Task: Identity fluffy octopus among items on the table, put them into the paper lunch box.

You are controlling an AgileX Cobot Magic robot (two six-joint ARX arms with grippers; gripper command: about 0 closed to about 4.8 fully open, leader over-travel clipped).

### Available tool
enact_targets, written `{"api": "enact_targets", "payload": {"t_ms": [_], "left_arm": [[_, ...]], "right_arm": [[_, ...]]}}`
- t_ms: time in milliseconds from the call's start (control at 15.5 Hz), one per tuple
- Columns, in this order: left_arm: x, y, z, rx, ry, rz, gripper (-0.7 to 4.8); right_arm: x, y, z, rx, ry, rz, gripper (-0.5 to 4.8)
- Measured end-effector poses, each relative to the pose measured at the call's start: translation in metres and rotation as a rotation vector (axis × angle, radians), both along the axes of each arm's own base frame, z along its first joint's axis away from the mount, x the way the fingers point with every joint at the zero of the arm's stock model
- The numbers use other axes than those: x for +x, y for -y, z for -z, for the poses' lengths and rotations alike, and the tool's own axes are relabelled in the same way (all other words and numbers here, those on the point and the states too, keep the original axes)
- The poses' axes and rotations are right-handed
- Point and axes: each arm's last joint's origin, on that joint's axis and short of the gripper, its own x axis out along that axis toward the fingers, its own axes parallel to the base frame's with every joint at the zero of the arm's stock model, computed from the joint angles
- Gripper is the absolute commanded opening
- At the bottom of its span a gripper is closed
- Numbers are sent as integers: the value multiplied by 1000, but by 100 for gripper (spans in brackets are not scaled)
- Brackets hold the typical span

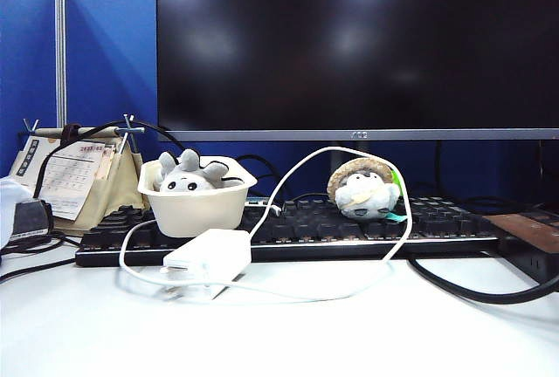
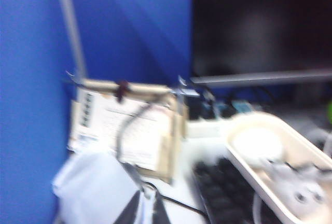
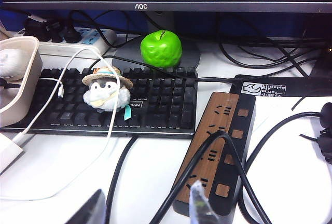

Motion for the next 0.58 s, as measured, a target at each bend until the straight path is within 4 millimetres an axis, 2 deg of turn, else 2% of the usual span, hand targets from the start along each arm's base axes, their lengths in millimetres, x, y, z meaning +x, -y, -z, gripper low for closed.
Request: {"api": "enact_targets", "payload": {"t_ms": [258,451,580], "left_arm": [[1,-10,1,0,-3,-96,30],[1,-10,1,0,-3,-99,30],[4,-10,9,-8,2,-98,30]], "right_arm": [[0,0,0,0,0,0,212],[0,0,0,0,0,0,212],[0,0,0,0,0,0,212]]}}
